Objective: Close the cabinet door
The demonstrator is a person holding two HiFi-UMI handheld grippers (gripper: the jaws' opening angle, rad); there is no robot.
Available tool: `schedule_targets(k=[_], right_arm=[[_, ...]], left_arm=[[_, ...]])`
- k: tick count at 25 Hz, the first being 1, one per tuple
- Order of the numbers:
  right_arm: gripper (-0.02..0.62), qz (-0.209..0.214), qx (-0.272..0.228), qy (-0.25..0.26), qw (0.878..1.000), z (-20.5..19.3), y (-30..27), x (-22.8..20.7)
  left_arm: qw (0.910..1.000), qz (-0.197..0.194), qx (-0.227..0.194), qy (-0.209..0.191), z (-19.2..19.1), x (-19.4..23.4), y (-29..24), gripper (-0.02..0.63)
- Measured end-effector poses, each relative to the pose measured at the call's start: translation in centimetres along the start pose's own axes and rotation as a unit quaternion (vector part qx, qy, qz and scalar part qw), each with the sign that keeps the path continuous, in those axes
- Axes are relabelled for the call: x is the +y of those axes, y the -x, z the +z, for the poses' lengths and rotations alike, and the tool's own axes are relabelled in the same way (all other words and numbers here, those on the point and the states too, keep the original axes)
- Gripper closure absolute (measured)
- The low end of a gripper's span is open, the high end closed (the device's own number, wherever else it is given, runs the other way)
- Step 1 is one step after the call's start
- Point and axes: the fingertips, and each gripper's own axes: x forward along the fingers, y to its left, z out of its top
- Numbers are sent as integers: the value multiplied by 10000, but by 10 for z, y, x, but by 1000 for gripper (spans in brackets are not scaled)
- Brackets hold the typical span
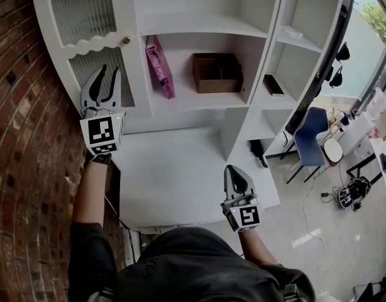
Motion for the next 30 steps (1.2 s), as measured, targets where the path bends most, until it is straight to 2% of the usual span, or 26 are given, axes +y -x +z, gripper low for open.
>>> schedule_targets(k=[7, 17, 24, 30], right_arm=[[595, 469, -164, -11, 9988, 9, -16, 19], [594, 1094, -451, -77, 9929, 29, -36, 50], [595, 1405, -549, -136, 9885, 36, -42, 70], [594, 1552, -598, -117, 9860, 39, -43, 79]], left_arm=[[9999, 152, 52, -9, 15, 12, 66, 528], [9983, 382, 422, 93, 18, 12, 156, 577], [9935, 639, 943, 48, -7, 17, 212, 603], [9893, 752, 1227, 261, -25, 10, 249, 603]])
